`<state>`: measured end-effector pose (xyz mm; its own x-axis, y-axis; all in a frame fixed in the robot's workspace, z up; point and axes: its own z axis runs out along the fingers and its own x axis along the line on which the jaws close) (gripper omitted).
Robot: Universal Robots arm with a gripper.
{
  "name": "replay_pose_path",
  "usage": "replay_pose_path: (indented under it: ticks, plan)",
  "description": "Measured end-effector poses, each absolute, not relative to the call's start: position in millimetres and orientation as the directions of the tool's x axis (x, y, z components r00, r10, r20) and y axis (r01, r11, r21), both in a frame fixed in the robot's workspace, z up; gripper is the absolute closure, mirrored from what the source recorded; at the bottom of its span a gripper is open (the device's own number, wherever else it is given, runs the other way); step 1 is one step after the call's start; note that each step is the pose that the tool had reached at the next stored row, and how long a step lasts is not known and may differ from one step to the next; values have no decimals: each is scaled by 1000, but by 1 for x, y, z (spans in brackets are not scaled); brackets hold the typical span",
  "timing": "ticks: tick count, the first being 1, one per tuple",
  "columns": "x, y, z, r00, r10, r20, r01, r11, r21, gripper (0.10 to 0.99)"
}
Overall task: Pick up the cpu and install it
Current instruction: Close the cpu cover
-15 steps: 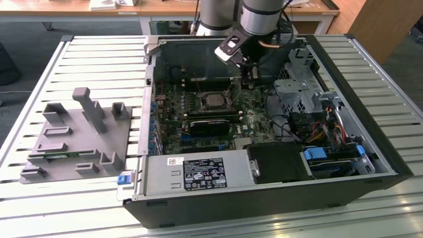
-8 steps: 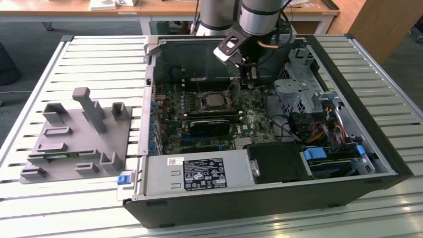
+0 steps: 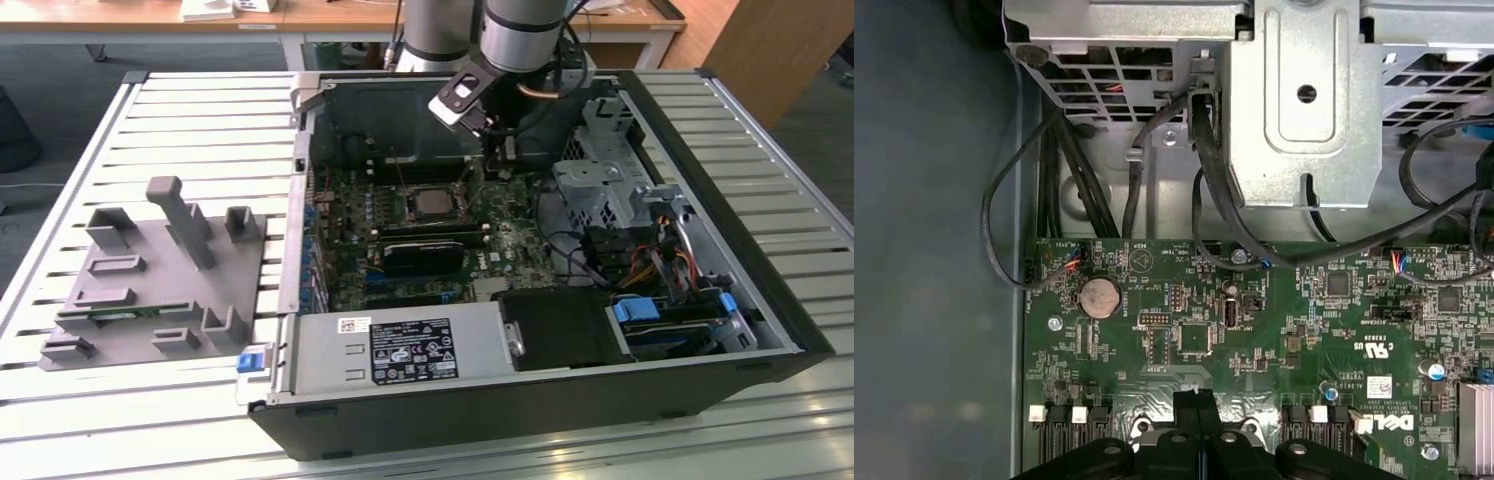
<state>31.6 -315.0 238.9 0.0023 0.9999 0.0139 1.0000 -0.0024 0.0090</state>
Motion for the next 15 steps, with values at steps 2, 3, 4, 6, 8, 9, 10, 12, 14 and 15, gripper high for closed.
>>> replay_pose_path:
  ticks: [2,3,4,6,8,9,10,12,14,15]
  plan:
    - [31,-315,239,2,1000,14,1000,-2,9,980]
    - [31,-315,239,2,1000,14,1000,-2,9,980]
    - [31,-315,238,2,1000,14,1000,-2,9,980]
    - [30,-315,236,2,1000,14,1000,-2,9,980]
    - [30,-315,236,2,1000,14,1000,-2,9,980]
    - [29,-315,236,2,1000,14,1000,-2,9,980]
    - [29,-315,236,2,1000,14,1000,-3,9,980]
    - [28,-315,236,2,1000,14,1000,-2,9,980]
    - [27,-315,236,2,1000,14,1000,-2,9,980]
    - [26,-315,236,2,1000,14,1000,-2,9,980]
